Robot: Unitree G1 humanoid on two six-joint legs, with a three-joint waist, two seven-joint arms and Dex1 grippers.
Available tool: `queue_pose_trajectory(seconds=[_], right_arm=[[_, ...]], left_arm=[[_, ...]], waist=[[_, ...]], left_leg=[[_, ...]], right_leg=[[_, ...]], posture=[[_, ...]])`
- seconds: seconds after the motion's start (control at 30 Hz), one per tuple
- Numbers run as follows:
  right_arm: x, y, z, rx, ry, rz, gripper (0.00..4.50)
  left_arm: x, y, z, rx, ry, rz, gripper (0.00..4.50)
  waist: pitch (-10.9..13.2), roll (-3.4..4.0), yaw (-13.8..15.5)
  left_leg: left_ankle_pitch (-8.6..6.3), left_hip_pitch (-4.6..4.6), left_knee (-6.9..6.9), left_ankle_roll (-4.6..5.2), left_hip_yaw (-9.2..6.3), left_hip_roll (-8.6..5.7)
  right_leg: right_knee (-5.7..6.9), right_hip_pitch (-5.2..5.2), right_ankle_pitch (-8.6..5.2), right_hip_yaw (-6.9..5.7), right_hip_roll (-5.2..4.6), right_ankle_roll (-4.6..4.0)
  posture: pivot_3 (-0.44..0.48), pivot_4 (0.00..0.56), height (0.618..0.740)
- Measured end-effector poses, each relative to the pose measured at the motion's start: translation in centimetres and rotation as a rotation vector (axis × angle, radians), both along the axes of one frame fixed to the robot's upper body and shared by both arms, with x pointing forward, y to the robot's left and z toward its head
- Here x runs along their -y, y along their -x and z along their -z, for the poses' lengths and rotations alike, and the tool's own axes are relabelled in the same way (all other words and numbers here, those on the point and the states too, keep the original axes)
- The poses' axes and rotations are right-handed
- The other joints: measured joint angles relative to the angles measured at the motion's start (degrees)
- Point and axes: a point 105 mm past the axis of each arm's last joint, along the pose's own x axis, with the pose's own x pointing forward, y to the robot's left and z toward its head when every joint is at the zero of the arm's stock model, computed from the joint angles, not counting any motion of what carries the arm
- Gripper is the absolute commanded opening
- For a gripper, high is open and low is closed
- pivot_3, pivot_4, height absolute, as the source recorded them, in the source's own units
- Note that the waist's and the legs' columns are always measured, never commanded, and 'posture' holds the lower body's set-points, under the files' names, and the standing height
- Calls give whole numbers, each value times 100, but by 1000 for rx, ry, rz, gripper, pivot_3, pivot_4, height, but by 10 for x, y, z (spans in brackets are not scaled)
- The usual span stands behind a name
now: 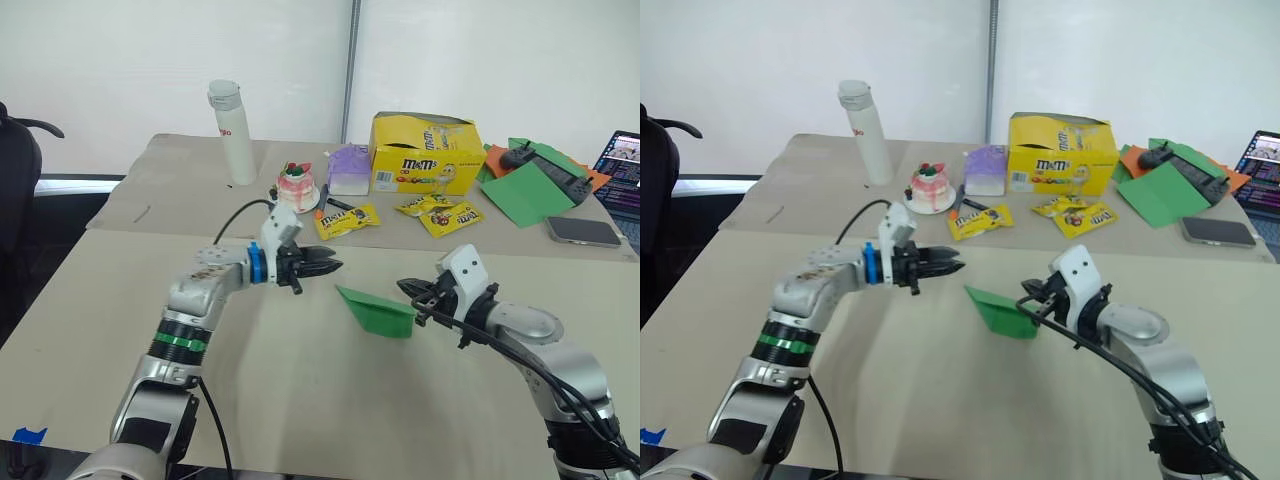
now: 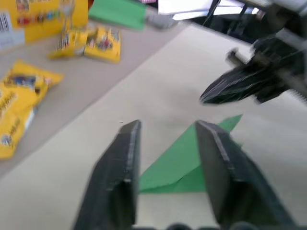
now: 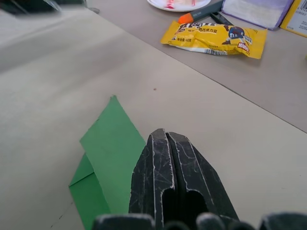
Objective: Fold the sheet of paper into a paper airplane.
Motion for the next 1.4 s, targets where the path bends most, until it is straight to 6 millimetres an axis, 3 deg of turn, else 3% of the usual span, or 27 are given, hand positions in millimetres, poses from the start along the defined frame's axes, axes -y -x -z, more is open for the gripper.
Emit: queue_pose_trajectory(seconds=[0.07,0.3,0.43,0.77,0.97,1.07,1.2,1.4], right_arm=[[0,2,1,0,0,6,0],[-1,10,3,5,-1,18,0],[0,21,3,-2,-1,1,0],[-10,41,-6,40,45,-162,0],[-19,54,11,44,154,-285,1946],[-15,50,22,112,281,-300,2969],[-10,45,41,128,401,-329,2969],[-11,28,40,198,422,-297,2969]], left_arm=[[7,-2,12,-13,-26,3,61],[36,0,44,-67,-27,67,61],[36,3,71,-99,-84,74,61],[42,3,77,3,-105,91,61],[43,4,78,-4,-96,90,0],[42,4,78,-7,-95,86,0],[41,3,77,-4,-93,81,0],[42,3,77,2,-95,83,0]], waist=[[0,0,-1],[0,0,16],[1,-1,8],[-1,-1,38],[-2,-2,56],[-3,-2,51],[-2,-2,51],[-2,-3,56]], left_leg=[[0,0,0,0,0,0],[0,-2,0,0,0,-2],[0,-3,-1,0,-1,-2],[0,2,3,0,-2,-5],[0,2,4,0,-4,-6],[0,6,5,0,-1,-6],[0,6,4,0,0,-6],[0,6,6,0,-1,-6]], right_leg=[[1,-1,0,0,0,0],[-1,-1,0,0,0,0],[-2,-2,0,0,2,0],[-3,7,-2,0,1,3],[-3,9,-3,0,1,6],[-2,10,-4,1,1,8],[-2,9,-5,1,1,8],[0,10,-4,2,2,7]], posture=[[0,150,740],[0,150,740],[0,150,740],[0,150,740],[0,150,740],[0,150,740],[0,150,740],[0,150,740]])
